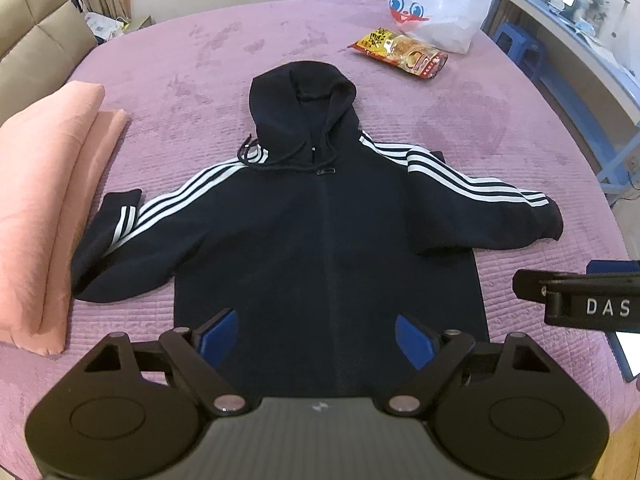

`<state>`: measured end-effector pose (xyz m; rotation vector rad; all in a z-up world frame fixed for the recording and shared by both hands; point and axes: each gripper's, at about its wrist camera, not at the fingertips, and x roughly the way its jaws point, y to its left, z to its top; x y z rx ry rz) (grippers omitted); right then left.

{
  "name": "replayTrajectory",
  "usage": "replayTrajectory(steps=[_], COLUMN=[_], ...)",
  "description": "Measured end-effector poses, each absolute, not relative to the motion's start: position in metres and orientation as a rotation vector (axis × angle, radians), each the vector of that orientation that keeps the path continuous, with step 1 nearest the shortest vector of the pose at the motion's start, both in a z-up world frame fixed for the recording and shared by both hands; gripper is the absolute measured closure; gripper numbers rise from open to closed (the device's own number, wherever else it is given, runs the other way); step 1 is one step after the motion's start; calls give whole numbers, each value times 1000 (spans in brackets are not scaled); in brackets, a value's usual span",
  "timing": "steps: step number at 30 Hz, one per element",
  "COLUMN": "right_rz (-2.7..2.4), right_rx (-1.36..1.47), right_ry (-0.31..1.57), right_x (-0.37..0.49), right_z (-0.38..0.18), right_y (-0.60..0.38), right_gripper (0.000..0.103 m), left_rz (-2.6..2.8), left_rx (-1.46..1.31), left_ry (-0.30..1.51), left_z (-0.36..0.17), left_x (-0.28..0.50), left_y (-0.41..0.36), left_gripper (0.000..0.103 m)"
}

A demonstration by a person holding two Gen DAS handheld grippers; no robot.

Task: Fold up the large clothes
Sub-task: 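Move both tools over the spread black hoodie, then grasp the striped sleeve cuff with the right tool and lift it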

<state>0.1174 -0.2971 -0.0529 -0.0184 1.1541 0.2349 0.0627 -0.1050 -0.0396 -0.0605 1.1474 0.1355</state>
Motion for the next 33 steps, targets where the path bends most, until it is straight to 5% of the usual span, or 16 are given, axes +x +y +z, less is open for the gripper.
replayTrajectory(steps=[21,33], right_rz=[247,55], right_rx=[-13,255], right_ry=[1215,1008], right_x=[162,208], right_z=[-105,-217], right_y=[-317,-436], right_gripper=[1,2], left_rz=[172,279], left_rx=[-132,-279], left_ry=[1159,991], left_z=[-96,-184], left_x=[109,111], left_y=[-137,-111], left_gripper=[16,17])
